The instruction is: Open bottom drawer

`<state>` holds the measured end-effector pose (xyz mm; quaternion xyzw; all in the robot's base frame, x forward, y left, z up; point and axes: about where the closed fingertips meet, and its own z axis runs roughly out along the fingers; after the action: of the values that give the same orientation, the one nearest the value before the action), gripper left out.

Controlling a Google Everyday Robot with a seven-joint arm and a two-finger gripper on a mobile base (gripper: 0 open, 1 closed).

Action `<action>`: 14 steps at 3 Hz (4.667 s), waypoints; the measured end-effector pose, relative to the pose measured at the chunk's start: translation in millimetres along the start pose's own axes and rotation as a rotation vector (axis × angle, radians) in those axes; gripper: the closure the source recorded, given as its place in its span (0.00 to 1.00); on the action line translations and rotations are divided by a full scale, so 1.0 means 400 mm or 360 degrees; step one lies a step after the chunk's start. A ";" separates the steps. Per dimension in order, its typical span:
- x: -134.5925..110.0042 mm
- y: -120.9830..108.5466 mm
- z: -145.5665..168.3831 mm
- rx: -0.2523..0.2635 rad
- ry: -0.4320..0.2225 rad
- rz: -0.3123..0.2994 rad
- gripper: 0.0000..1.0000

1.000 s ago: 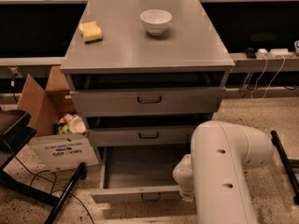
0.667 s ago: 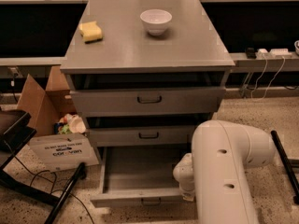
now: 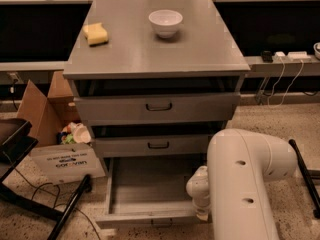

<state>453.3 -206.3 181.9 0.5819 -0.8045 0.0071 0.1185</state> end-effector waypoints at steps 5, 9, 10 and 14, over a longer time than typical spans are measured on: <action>0.075 0.091 0.005 -0.0055 0.0000 0.0111 1.00; 0.107 0.142 0.010 -0.0097 -0.0004 0.0177 1.00; 0.107 0.142 0.010 -0.0097 -0.0004 0.0177 1.00; 0.119 0.159 0.011 -0.0113 -0.0004 0.0199 0.28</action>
Offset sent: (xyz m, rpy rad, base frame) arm -0.7379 -0.2294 0.2090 -0.0644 0.2920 -1.1961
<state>378.9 -230.8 195.1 0.5259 -0.8392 -0.0148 0.1373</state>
